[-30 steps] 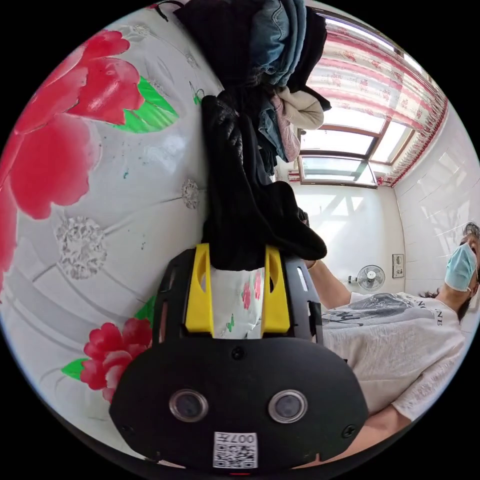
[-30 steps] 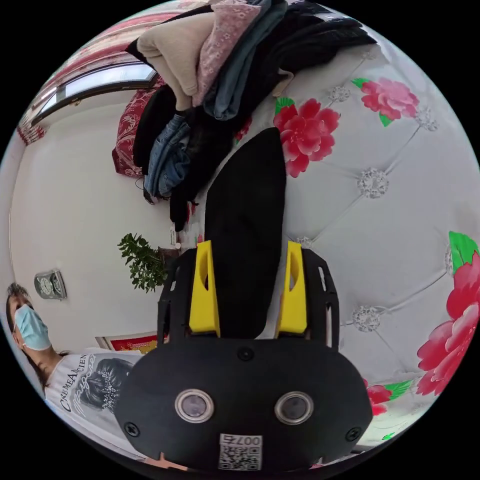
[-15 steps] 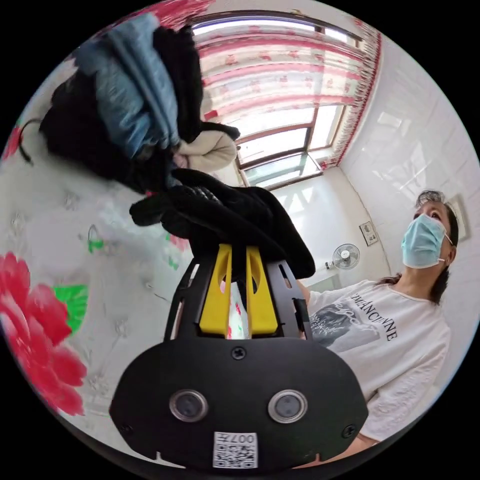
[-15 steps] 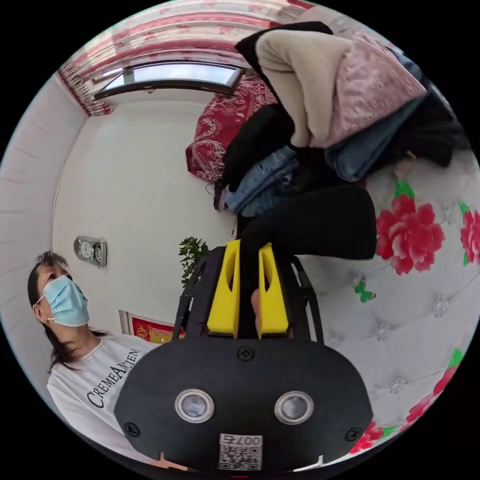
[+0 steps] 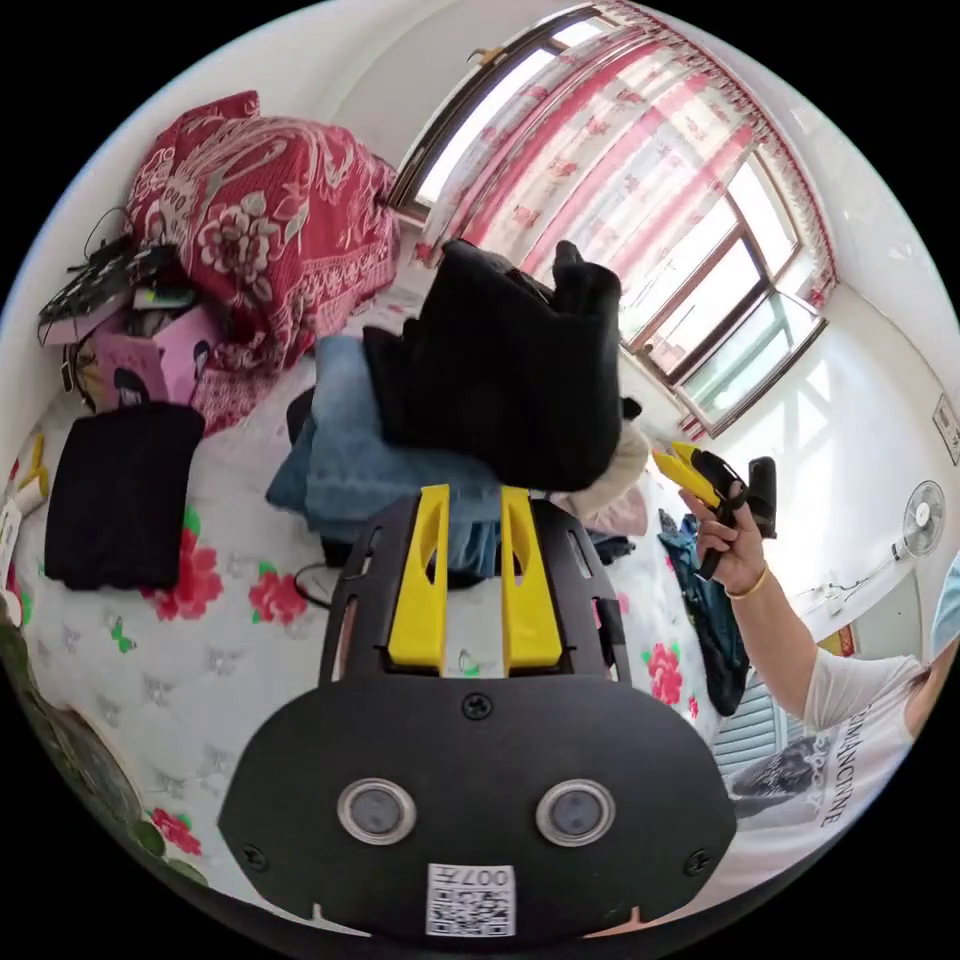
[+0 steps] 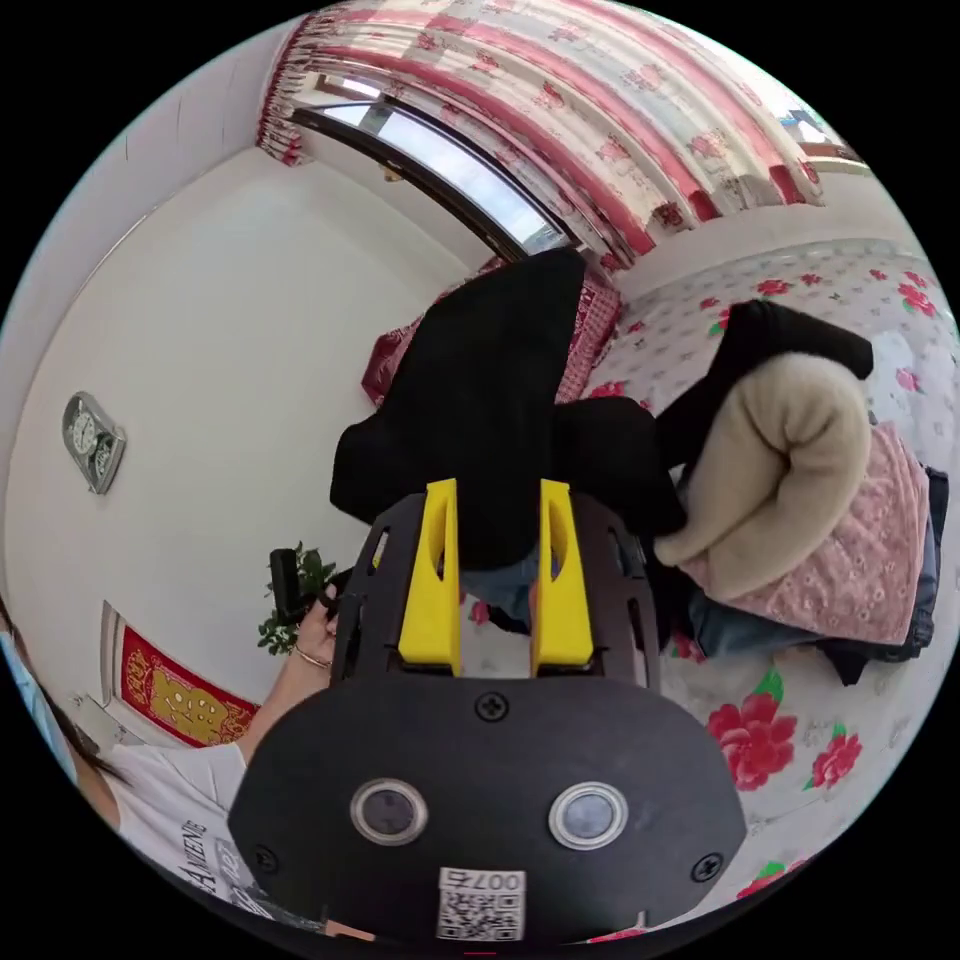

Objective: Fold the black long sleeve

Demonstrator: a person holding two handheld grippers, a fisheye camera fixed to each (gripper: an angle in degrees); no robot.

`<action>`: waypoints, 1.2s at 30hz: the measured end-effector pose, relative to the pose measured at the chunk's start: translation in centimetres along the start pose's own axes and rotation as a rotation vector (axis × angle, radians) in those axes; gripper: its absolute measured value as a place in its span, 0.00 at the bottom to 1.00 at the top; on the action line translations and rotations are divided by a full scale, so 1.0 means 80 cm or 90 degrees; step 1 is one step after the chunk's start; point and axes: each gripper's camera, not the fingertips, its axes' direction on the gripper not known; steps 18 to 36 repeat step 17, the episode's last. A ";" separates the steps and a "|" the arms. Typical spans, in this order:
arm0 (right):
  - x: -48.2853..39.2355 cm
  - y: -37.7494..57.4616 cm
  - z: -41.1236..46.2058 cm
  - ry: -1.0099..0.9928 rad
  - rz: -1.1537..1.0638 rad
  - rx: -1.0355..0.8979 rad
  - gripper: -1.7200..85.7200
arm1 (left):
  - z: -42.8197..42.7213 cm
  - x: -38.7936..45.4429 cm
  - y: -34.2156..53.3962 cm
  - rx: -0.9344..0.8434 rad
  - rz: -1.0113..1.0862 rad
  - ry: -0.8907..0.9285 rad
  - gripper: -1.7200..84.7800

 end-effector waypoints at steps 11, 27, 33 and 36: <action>0.251 0.447 -0.212 0.436 0.291 -0.263 0.12 | 0.164 0.109 0.381 -0.424 -0.041 -0.073 0.08; 0.281 0.474 -0.470 0.687 0.414 -0.059 0.13 | 0.233 0.214 0.366 -0.504 0.123 -0.070 0.08; 0.281 0.474 -0.470 0.687 0.414 -0.059 0.13 | 0.233 0.214 0.366 -0.504 0.123 -0.070 0.08; 0.281 0.474 -0.470 0.687 0.414 -0.059 0.13 | 0.233 0.214 0.366 -0.504 0.123 -0.070 0.08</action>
